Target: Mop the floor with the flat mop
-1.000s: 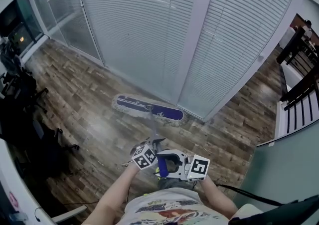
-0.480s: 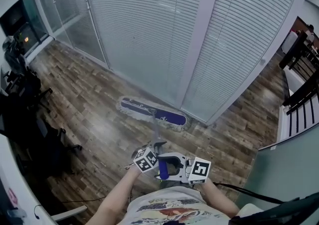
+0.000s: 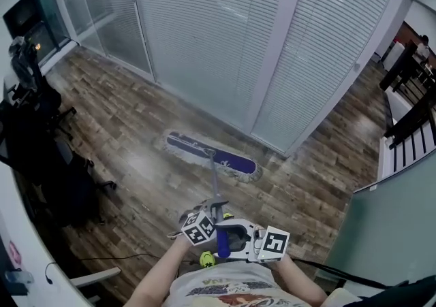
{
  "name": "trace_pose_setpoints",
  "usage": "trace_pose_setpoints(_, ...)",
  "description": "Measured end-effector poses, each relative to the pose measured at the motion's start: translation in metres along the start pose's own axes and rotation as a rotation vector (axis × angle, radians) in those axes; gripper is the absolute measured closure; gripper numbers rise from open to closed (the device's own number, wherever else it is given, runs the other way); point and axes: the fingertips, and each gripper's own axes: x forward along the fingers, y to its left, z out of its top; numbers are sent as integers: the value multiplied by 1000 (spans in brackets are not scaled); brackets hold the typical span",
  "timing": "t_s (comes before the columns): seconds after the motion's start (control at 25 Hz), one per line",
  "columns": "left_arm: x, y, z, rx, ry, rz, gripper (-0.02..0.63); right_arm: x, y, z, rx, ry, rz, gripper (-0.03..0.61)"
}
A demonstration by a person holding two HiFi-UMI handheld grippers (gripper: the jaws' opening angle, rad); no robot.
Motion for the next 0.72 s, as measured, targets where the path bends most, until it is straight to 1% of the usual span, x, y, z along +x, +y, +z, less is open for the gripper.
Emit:
trace_pose_setpoints(0.08,-16,-35,-14,1,-2,5,410,11,39,-10,-37,-3,15,298)
trace_pose_setpoints(0.16,-33,-61,-25,-5,-6,18,410,23,70,-20,-51,16,28,296)
trace_pose_setpoints(0.36,-66,-129,-38,-76,-32,57,410,35,146,-33,-35,49,73,296)
trace_pose_setpoints(0.48,-79,-160,-44,-108,-46,84,410,38,182,-39,-35,60,106,296)
trace_pose_setpoints(0.64,-84,-194,-41,-116,-31,107,410,25,218,-45,16,61,136,296)
trace_pose_setpoints(0.72,-80,-217,-36,-117,-12,116,410,10,239,-48,-15,71,174,296)
